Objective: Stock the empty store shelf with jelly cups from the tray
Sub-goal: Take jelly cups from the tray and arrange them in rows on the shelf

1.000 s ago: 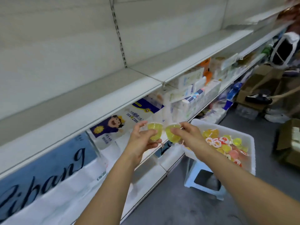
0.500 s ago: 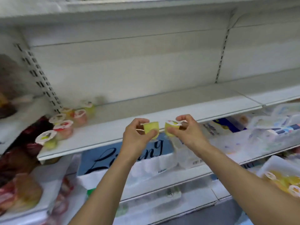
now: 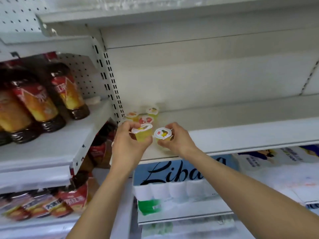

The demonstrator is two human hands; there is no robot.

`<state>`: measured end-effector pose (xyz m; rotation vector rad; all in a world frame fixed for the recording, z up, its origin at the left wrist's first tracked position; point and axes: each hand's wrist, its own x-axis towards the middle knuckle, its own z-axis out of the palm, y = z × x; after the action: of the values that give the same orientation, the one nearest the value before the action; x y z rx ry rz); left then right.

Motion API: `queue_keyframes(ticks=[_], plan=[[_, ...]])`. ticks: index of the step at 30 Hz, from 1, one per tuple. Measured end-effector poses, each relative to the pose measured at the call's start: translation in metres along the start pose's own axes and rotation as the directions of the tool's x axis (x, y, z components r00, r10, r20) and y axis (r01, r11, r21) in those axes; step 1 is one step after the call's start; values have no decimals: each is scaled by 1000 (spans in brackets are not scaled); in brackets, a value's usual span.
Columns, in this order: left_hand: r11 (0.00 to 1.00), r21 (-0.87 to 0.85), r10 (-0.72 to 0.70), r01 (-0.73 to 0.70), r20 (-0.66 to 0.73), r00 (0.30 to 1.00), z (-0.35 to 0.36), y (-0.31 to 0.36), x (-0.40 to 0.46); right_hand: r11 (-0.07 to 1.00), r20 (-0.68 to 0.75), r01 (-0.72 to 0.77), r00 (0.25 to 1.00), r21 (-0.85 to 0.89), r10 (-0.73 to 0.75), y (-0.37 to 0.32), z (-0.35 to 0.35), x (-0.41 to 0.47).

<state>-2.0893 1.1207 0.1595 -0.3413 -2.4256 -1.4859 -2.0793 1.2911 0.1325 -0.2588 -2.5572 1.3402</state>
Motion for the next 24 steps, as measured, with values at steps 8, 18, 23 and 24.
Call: queue_keyframes(ticks=[8, 18, 23, 24], plan=[[999, 35, 14, -13, -19, 1000, -31, -16, 15, 958, -8, -10, 1000, -285, 8, -14, 20, 20], [991, -53, 126, -125, 13, 992, -17, 3, -4, 923, 90, 242, 956, 299, -280, -65, 0, -17], [904, 381, 202, -194, 19, 979, -30, -25, -6, 979, 11, 173, 985, 109, -175, -46, 9, -30], [861, 483, 174, -157, 10, 985, -34, -31, -6, 986, 18, 167, 986, 25, -168, -41, 13, -32]])
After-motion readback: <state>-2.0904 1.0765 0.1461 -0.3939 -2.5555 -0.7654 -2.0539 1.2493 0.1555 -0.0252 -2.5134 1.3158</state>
